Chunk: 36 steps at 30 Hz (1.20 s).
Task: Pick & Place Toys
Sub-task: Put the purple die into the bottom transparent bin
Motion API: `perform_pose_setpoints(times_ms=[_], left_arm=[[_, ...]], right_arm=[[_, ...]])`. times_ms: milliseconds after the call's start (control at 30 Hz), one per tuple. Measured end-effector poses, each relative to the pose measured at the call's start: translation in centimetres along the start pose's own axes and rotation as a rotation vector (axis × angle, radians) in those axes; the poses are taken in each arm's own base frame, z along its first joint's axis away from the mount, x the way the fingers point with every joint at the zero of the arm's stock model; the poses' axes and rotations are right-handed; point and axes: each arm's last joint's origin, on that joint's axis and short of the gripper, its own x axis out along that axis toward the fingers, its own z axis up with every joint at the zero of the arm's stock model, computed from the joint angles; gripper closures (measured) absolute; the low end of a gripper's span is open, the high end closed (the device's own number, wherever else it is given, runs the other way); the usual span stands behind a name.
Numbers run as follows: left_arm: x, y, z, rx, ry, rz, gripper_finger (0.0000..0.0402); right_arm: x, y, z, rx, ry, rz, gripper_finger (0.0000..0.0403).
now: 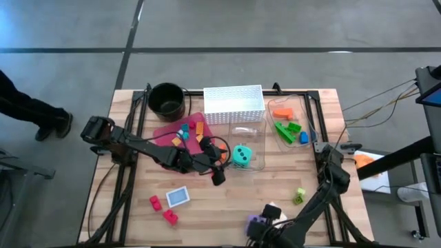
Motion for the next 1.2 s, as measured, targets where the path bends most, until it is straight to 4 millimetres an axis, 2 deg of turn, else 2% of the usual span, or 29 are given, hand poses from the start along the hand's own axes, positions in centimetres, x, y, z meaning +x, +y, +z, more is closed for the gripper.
perform_pose_setpoints(times_ms=[467,567,767,1000,1200], left_arm=[[-0.5,-0.8,-0.1,-0.005,-0.010,-0.028,0.0159],[-0.5,-0.9,-0.1,-0.005,-0.011,-0.029,0.0159],[-0.5,-0.9,0.0,-0.009,-0.023,-0.033,0.0159],[-0.5,-0.9,0.0,0.000,-0.023,-0.032,0.0159],[-0.5,-0.9,0.0,0.004,-0.022,-0.032,0.0159]], right_arm=[[0.9,0.2,-0.4,-0.099,0.041,0.050,0.0005],[0.5,0.6,-0.2,-0.130,0.094,0.113,0.0005],[-0.2,0.9,0.2,-0.180,0.096,0.173,0.0005],[1.6,0.7,0.2,-0.169,0.098,0.146,0.0005],[1.4,0.7,0.6,-0.159,0.085,0.162,0.0005]])
